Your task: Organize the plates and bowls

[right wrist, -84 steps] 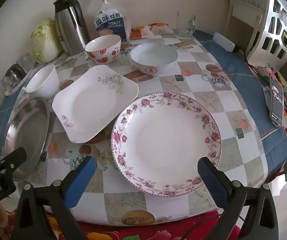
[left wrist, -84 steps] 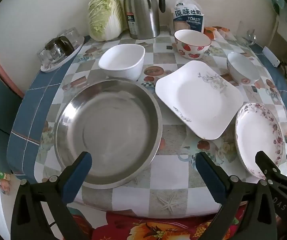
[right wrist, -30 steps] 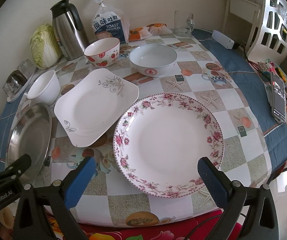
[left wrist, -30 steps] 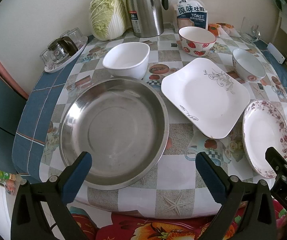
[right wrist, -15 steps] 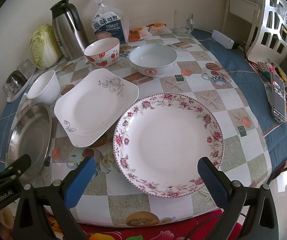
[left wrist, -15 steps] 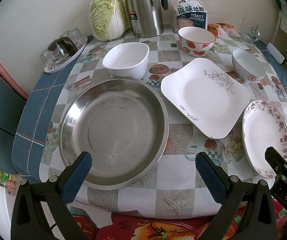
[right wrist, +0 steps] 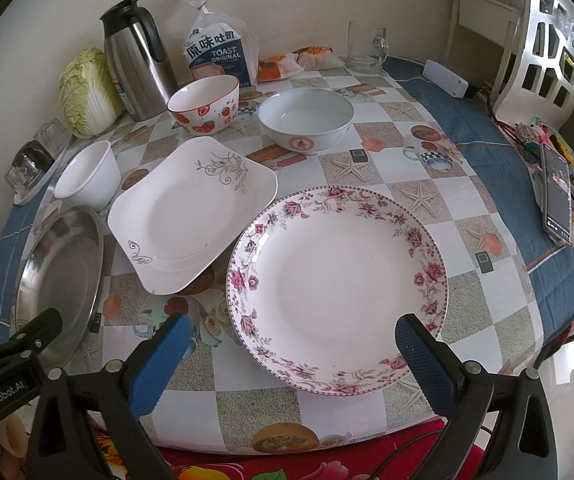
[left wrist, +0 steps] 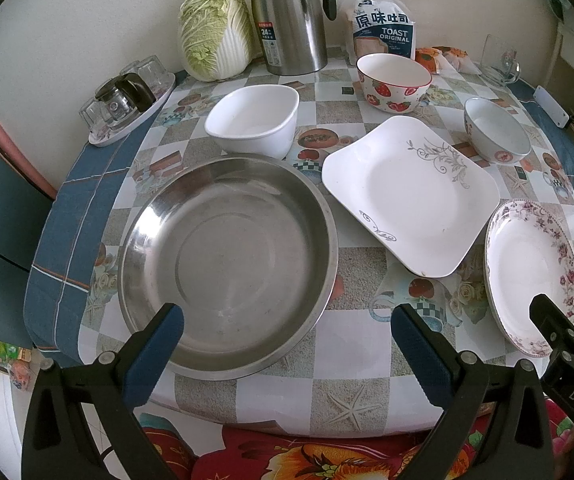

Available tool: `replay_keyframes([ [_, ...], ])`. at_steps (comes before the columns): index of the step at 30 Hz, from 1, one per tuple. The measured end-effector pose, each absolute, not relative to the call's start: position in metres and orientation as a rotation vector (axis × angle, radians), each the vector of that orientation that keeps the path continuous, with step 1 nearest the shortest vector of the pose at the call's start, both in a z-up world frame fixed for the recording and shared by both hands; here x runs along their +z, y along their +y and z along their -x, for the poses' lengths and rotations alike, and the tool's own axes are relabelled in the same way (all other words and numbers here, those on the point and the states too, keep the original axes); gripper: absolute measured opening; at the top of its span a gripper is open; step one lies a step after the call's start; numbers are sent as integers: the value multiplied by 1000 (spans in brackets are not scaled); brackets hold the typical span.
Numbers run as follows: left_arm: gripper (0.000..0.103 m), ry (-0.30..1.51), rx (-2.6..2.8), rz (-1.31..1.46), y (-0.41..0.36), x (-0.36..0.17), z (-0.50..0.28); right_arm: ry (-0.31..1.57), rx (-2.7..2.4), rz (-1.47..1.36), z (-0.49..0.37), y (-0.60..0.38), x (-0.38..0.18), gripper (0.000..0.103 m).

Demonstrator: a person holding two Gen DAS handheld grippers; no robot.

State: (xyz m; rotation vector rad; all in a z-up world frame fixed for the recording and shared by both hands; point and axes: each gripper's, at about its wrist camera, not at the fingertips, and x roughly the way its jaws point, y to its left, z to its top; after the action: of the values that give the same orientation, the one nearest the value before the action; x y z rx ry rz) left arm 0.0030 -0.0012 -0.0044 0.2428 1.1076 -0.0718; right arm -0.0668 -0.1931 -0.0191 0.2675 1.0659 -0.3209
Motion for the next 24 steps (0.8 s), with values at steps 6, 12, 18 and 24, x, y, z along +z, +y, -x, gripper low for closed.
replay_keyframes([
  [6,103,1109,-73,-240,-2,-4,-3,1066,-322,-268,67,-193,-19,103],
  [12,103,1113,-92,-224,-1,-5,-5,1073,-320,-264,65,-192,-19,103],
  [18,103,1053,-48,-137,16,5,-17,1060,-295,-258,55,-187,-14,103],
  [24,103,962,-2,46,53,23,-30,1044,-278,-257,38,-182,-5,103],
])
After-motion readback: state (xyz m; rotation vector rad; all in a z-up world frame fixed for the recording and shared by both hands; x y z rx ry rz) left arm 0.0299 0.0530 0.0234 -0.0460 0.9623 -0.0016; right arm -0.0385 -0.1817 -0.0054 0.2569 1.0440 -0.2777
